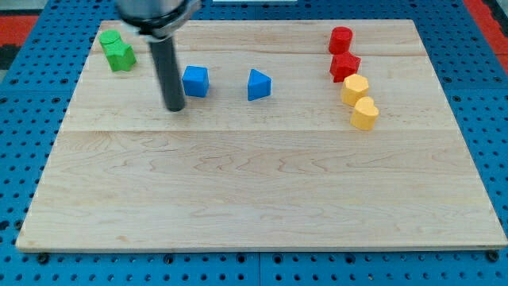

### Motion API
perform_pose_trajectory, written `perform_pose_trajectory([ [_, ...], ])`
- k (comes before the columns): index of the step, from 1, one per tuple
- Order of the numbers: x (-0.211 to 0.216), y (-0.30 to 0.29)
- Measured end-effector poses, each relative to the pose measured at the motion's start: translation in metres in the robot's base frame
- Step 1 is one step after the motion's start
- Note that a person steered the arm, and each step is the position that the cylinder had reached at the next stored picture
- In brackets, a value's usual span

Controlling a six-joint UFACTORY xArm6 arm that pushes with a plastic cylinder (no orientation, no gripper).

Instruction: Move green circle along with green star a bit down

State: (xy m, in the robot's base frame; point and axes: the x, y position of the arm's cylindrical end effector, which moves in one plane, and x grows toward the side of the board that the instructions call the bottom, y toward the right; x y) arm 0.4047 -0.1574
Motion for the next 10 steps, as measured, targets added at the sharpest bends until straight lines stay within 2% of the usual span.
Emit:
perform_pose_trajectory([
  [1,-0.006,-0.112],
  [2,-0.06,-0.148],
  [4,-0.168,-0.146],
  [5,-0.191,-0.125],
  [6,-0.16,-0.105],
  [7,-0.122,-0.112],
  [9,-0.112,-0.12],
  [10,-0.137,-0.121],
])
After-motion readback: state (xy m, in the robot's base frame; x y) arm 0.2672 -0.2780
